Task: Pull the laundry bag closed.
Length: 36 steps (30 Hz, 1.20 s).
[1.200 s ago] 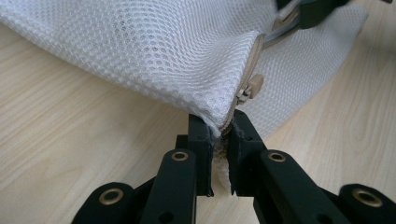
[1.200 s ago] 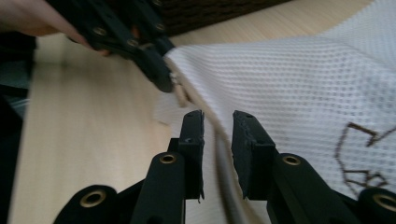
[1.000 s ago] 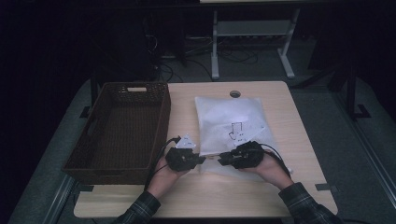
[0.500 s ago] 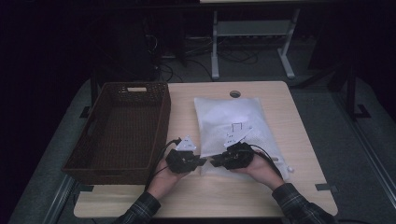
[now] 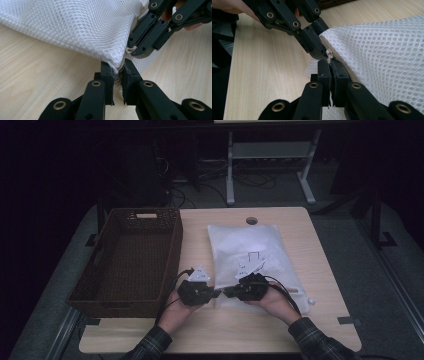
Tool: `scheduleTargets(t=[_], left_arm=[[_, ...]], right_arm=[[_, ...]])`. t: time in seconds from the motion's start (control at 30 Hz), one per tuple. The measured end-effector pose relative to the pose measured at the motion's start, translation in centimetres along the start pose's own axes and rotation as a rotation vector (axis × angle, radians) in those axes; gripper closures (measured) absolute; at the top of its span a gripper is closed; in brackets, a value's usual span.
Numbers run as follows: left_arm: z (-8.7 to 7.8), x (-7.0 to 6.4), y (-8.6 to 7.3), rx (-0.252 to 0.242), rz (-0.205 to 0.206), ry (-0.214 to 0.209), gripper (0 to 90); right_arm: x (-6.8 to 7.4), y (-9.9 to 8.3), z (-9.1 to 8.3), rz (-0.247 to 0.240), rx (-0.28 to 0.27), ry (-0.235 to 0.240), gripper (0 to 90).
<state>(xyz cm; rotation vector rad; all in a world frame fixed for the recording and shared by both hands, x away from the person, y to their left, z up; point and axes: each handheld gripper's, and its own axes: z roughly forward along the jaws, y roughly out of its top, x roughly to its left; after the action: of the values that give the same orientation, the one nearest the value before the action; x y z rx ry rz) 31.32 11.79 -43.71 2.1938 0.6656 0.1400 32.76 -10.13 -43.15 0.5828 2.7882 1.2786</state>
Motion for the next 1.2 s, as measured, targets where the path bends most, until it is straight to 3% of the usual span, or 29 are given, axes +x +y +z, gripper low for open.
scheduleTargets(t=[0.3,0.37,1.0,1.1,1.17,1.2], left_arm=[[0.11,-0.04,0.09,0.014,-0.020,0.007,82.4],[0.02,0.09,0.08,0.014,-0.026,0.011,82.8],[-0.06,-0.05,0.19,0.020,-0.047,0.038,82.9],[-0.40,0.36,0.11,0.013,-0.072,0.046,83.3],[-0.45,0.51,0.06,0.008,-0.081,0.034,83.2],[-0.40,0.38,0.07,0.011,-0.072,0.042,83.2]], right_arm=[[-0.04,0.03,0.15,0.017,0.019,-0.024,86.9],[-0.09,-0.03,0.19,0.025,0.038,-0.051,86.9],[-0.29,-0.12,0.07,0.031,0.036,-0.059,86.9],[-0.39,-0.18,0.04,0.026,0.056,-0.108,86.9],[-0.71,-0.39,-0.22,0.059,0.036,-0.078,86.9],[-0.63,-0.37,-0.25,0.053,0.039,-0.082,86.9]])
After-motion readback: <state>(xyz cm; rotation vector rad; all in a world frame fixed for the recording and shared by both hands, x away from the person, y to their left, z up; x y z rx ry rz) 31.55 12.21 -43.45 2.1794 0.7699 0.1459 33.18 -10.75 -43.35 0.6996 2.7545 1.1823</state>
